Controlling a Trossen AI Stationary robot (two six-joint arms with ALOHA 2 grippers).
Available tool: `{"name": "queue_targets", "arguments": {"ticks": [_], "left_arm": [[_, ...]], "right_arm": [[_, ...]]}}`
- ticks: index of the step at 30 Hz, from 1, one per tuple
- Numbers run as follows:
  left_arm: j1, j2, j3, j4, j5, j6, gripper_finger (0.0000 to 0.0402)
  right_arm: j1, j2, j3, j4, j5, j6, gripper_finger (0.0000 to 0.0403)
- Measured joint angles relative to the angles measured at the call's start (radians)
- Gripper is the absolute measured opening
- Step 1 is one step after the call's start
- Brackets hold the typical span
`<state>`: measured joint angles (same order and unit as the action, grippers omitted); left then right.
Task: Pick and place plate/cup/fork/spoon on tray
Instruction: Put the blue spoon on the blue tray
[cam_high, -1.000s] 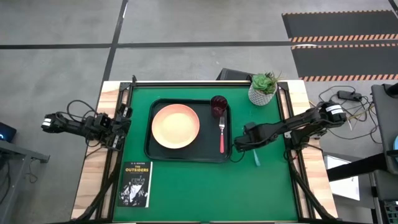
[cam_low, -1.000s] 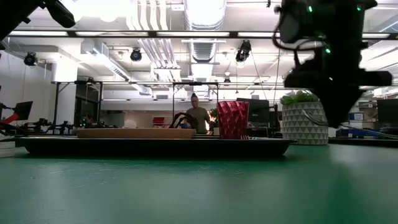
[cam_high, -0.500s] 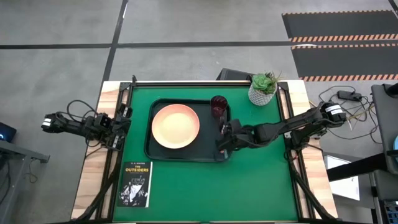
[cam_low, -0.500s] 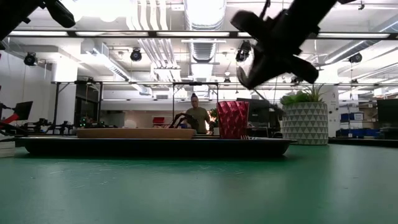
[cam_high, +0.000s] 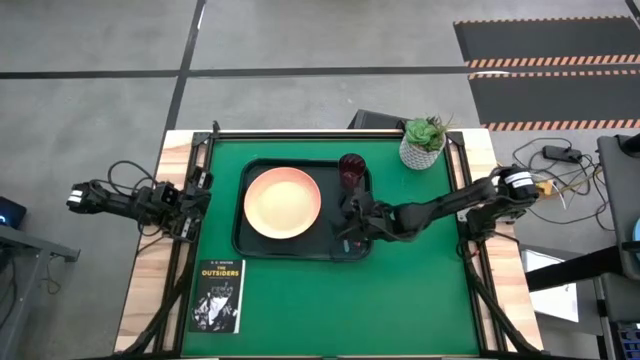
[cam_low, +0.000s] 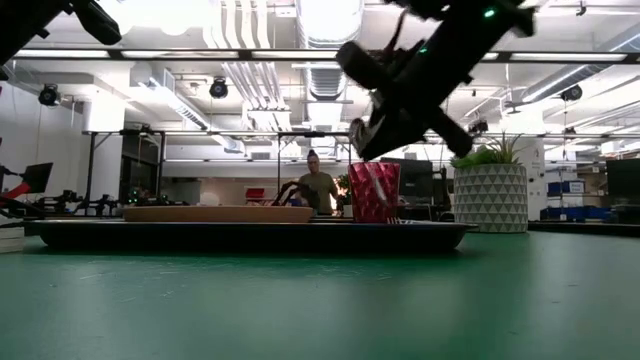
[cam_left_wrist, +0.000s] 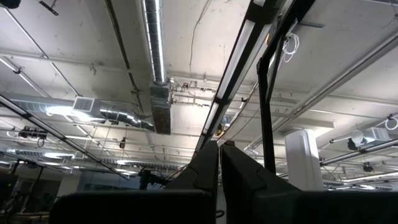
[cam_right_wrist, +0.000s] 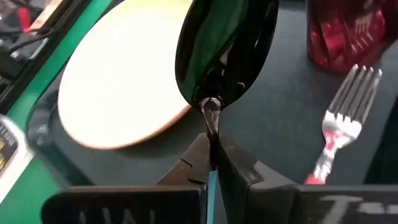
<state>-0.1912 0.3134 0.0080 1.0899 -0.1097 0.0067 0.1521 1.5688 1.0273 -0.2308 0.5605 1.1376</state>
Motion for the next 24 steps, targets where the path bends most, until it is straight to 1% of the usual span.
{"name": "queue_targets", "arguments": {"ticks": [5, 10, 13, 15, 21, 22, 24], "left_arm": [[0.0, 0.001, 0.0, 0.0, 0.0, 0.0, 0.0], [0.0, 0.003, 0.0, 0.001, 0.0, 0.0, 0.0], [0.0, 0.005, 0.0, -0.001, 0.0, -0.001, 0.0], [0.0, 0.005, 0.0, -0.004, 0.0, -0.001, 0.0], [0.0, 0.007, 0.0, -0.018, 0.0, -0.002, 0.0], [0.0, 0.007, 0.0, -0.018, 0.0, -0.002, 0.0], [0.0, 0.006, 0.0, -0.017, 0.0, -0.001, 0.0]], "right_arm": [[-0.051, 0.048, 0.071, -0.011, -0.089, -0.058, 0.0009], [-0.069, 0.08, 0.168, -0.17, -0.095, -0.078, 0.0009], [-0.081, 0.093, 0.204, -0.248, -0.117, -0.048, 0.0009], [-0.098, 0.098, 0.221, -0.282, -0.186, -0.035, 0.0009], [-0.149, 0.098, 0.287, -0.326, -0.459, 0.022, 0.0009], [-0.156, 0.098, 0.31, -0.357, -0.484, 0.032, 0.0009], [-0.162, 0.097, 0.362, -0.419, -0.489, 0.05, 0.0009]]}}
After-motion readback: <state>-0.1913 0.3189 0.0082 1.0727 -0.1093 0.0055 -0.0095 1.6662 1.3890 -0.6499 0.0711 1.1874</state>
